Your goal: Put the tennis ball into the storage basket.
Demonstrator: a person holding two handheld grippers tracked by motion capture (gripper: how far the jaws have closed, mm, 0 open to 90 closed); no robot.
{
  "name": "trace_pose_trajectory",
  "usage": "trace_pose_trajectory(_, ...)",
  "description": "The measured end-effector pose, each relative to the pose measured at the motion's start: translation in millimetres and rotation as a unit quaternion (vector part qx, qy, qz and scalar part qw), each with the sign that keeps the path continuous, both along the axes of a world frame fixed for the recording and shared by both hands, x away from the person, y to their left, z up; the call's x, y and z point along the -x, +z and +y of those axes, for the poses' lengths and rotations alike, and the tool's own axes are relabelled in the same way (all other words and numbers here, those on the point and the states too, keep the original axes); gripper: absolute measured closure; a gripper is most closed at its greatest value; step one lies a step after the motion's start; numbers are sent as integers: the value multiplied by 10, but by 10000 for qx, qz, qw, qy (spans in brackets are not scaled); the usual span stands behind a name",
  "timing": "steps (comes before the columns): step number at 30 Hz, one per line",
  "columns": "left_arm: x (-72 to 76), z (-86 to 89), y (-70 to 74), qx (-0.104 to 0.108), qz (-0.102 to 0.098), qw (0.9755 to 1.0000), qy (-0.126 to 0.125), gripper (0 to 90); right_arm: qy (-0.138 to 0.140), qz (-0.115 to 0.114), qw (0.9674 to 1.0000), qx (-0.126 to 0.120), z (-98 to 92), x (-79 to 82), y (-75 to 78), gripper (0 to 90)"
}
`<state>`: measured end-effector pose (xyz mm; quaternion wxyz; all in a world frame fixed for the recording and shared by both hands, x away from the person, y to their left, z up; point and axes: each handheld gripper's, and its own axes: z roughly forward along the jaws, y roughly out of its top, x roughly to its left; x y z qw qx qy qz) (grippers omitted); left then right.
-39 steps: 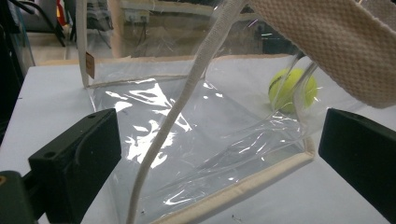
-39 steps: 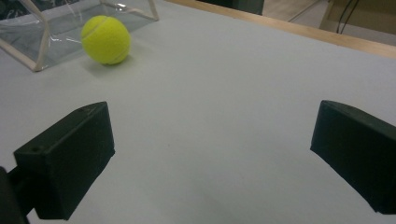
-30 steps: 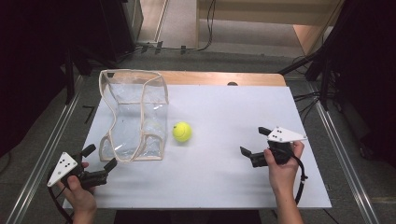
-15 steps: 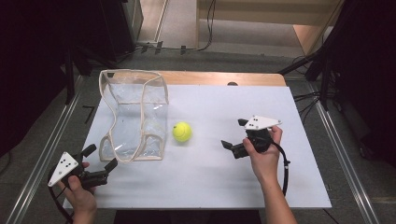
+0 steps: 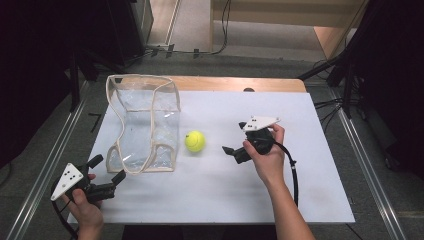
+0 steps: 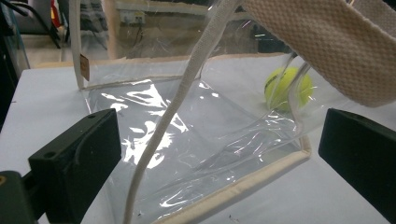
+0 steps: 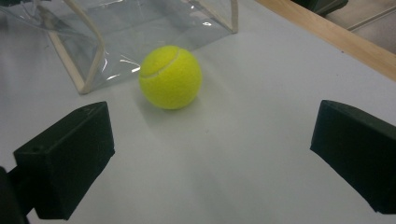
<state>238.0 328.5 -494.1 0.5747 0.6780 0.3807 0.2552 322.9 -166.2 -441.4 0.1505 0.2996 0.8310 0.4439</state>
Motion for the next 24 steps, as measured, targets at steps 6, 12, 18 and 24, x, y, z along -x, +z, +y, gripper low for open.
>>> trace_pose_trajectory(6, -2, 2, 0, 4, 12, 10000, 9, 0, 143, 74, 9998, 83, 135, -99, -18, 0)
trace_pose_trajectory(12, -2, 3, 1, 7, 15, 10000, 12, 0, 268, 176, 9993, 210, 280, -168, -62, 0)
trace_pose_trajectory(18, -2, 3, 0, 32, 9, 10000, 9, 0, 398, 222, 9982, 388, 398, -220, -70, 0)
trace_pose_trajectory(24, -2, 5, 1, 25, 8, 10000, 4, 0, 491, 235, 9973, 488, 501, -271, -35, 0)
